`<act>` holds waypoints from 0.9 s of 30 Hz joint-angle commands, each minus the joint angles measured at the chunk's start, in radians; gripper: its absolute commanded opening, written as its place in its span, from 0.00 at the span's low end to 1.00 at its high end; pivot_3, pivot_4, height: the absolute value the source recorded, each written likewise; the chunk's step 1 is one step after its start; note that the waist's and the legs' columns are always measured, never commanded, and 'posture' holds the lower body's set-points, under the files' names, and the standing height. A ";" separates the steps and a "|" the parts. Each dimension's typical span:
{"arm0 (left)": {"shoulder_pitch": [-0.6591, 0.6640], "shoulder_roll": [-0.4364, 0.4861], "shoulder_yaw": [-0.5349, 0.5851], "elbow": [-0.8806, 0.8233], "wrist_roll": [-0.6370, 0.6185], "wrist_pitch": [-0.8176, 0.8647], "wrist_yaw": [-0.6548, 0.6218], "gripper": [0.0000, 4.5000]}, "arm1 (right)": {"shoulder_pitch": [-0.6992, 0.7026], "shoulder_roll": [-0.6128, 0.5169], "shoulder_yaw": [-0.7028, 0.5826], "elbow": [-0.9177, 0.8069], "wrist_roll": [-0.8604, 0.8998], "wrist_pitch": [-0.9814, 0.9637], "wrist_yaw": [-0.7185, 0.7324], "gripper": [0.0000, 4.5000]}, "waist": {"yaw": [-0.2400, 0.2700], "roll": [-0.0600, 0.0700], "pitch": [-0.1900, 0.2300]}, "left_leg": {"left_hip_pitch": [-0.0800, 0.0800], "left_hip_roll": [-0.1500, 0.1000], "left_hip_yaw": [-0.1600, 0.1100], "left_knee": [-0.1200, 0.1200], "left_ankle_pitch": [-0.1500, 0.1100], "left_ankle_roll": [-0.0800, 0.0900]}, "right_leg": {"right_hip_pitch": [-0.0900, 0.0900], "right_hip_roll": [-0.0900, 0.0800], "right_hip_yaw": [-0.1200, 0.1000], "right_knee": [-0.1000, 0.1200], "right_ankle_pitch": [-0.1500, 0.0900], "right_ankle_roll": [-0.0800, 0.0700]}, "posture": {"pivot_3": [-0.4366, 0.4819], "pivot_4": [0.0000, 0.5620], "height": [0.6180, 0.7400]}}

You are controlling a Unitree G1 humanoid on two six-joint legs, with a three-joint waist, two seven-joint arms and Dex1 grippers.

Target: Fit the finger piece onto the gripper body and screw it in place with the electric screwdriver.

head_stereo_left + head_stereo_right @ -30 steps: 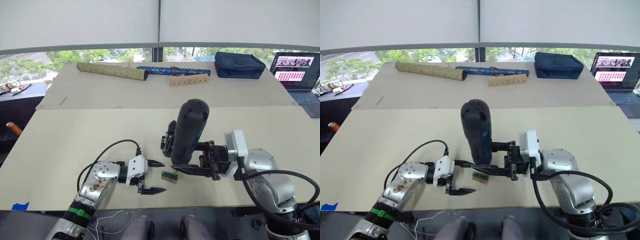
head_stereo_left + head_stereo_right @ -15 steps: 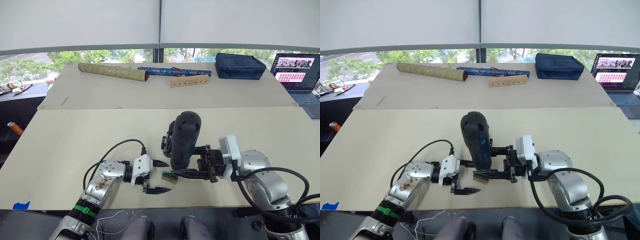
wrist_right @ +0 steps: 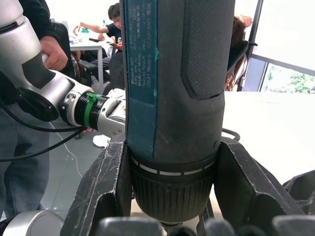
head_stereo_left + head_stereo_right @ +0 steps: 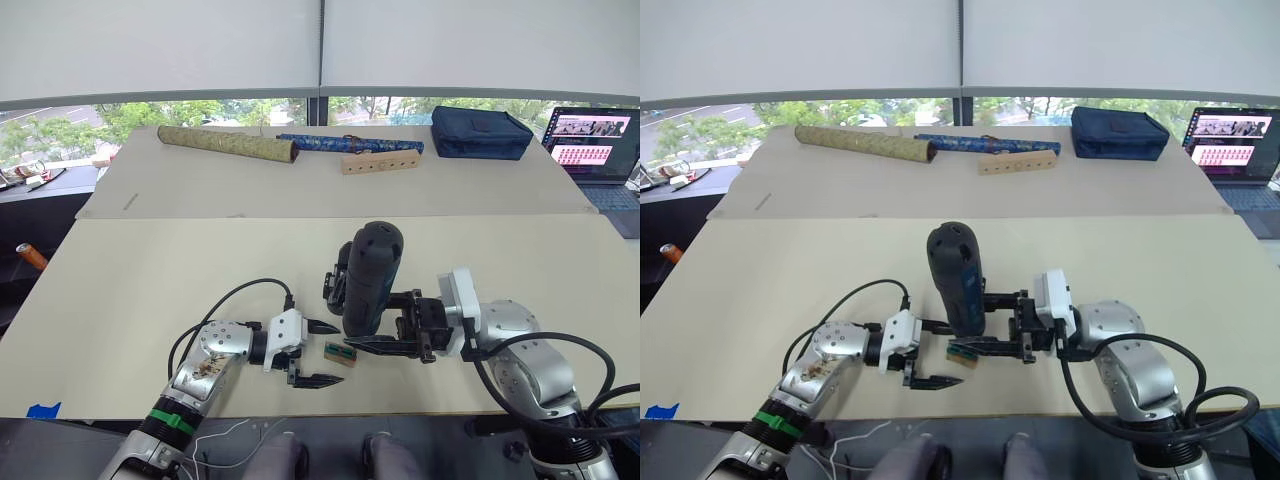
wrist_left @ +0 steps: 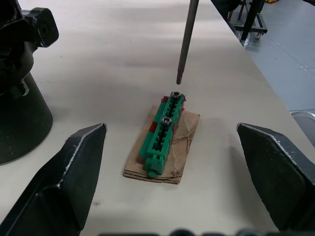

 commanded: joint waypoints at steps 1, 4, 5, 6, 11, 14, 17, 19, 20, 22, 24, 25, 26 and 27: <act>0.006 -0.006 -0.023 0.019 0.018 0.015 0.007 1.00 | -0.021 -0.001 -0.008 -0.026 0.013 -0.038 0.001 0.42 | 0.000 0.000 0.000 | 0.000 0.000 0.000 0.000 0.000 0.000 | 0.000 0.000 0.000 0.000 0.000 0.000 | 0.48 0.27 1.00; 0.008 -0.004 -0.023 0.018 0.018 0.019 0.008 1.00 | -0.017 0.003 0.000 -0.029 0.009 -0.038 -0.003 0.42 | 0.000 0.000 0.000 | 0.000 0.000 0.000 0.000 0.000 0.000 | 0.000 0.000 0.000 0.000 0.000 0.000 | 0.48 0.27 1.00; 0.008 -0.003 -0.023 0.017 0.017 0.020 0.008 1.00 | -0.016 0.004 0.002 -0.030 0.008 -0.038 -0.004 0.42 | 0.000 0.000 0.000 | 0.000 0.000 0.000 0.000 0.000 0.000 | 0.000 0.000 0.000 0.000 0.000 0.000 | 0.48 0.27 1.00; 0.009 -0.003 -0.023 0.017 0.017 0.021 0.008 1.00 | -0.016 0.005 0.004 -0.031 0.007 -0.038 -0.006 0.42 | 0.000 0.000 0.000 | 0.000 0.000 0.000 0.000 0.000 0.000 | 0.000 0.000 0.000 0.000 0.000 0.000 | 0.48 0.27 1.00; 0.015 0.000 -0.023 0.012 0.017 0.023 0.010 1.00 | -0.015 0.008 0.012 -0.032 0.004 -0.041 -0.015 0.42 | 0.000 0.000 0.000 | 0.000 0.000 0.000 0.000 0.000 0.000 | 0.000 -0.001 0.000 0.000 0.000 0.000 | 0.48 0.27 1.00; 0.020 0.004 -0.020 0.011 0.018 0.022 0.012 1.00 | -0.017 0.005 0.013 -0.028 0.001 -0.043 -0.018 0.42 | 0.000 0.000 0.000 | 0.000 0.000 0.000 0.000 0.000 0.000 | 0.000 -0.001 0.000 0.000 0.000 0.000 | 0.48 0.27 1.00; 0.023 0.006 -0.020 0.010 0.018 0.023 0.014 1.00 | -0.021 0.003 0.012 -0.022 0.000 -0.045 -0.018 0.42 | 0.000 0.000 0.000 | 0.000 0.000 0.000 0.000 0.000 0.000 | 0.000 -0.001 0.000 0.000 0.000 0.000 | 0.48 0.27 1.00; 0.026 0.008 -0.020 0.009 0.017 0.022 0.015 1.00 | -0.023 0.003 0.011 -0.020 -0.001 -0.046 -0.018 0.42 | 0.000 0.000 0.000 | 0.000 0.000 0.000 0.000 0.000 0.000 | 0.000 -0.001 0.000 0.000 0.000 0.000 | 0.48 0.27 1.00; 0.027 0.008 -0.020 0.008 0.017 0.022 0.016 1.00 | -0.024 0.002 0.010 -0.020 0.000 -0.045 -0.017 0.42 | 0.000 0.000 0.000 | 0.000 0.000 0.000 0.000 0.000 0.000 | 0.000 -0.001 0.000 -0.001 0.000 0.000 | 0.48 0.27 1.00; 0.029 0.009 -0.019 0.008 0.017 0.023 0.017 1.00 | -0.025 0.001 0.007 -0.021 0.004 -0.043 -0.016 0.42 | 0.000 0.000 0.000 | 0.000 0.000 0.000 -0.001 0.000 0.000 | 0.000 -0.001 0.000 -0.001 0.000 0.000 | 0.48 0.27 1.00; 0.031 0.009 -0.019 0.008 0.017 0.023 0.018 1.00 | -0.025 0.000 0.005 -0.023 0.010 -0.040 -0.015 0.42 | 0.000 0.000 0.000 | 0.000 0.000 0.000 -0.001 0.000 0.000 | 0.000 -0.001 0.000 -0.001 0.000 0.000 | 0.48 0.27 1.00; 0.032 0.009 -0.019 0.009 0.017 0.023 0.019 1.00 | -0.025 -0.001 0.004 -0.024 0.011 -0.039 -0.015 0.42 | 0.000 0.000 0.000 | 0.000 0.000 0.000 -0.001 0.000 0.000 | 0.000 -0.001 0.000 -0.001 0.000 0.000 | 0.48 0.27 1.00; 0.032 0.009 -0.019 0.009 0.017 0.022 0.019 1.00 | -0.025 -0.001 0.004 -0.024 0.012 -0.039 -0.015 0.42 | 0.000 0.000 0.000 | 0.000 0.000 0.000 -0.001 0.000 0.000 | 0.000 -0.001 0.000 -0.001 0.000 0.000 | 0.48 0.27 1.00; 0.033 0.010 -0.019 0.009 0.017 0.022 0.019 1.00 | -0.024 -0.002 0.004 -0.025 0.013 -0.037 -0.014 0.42 | 0.000 0.000 0.000 | 0.000 0.000 0.000 -0.001 0.000 0.000 | 0.000 -0.001 0.000 -0.001 0.000 0.000 | 0.48 0.27 1.00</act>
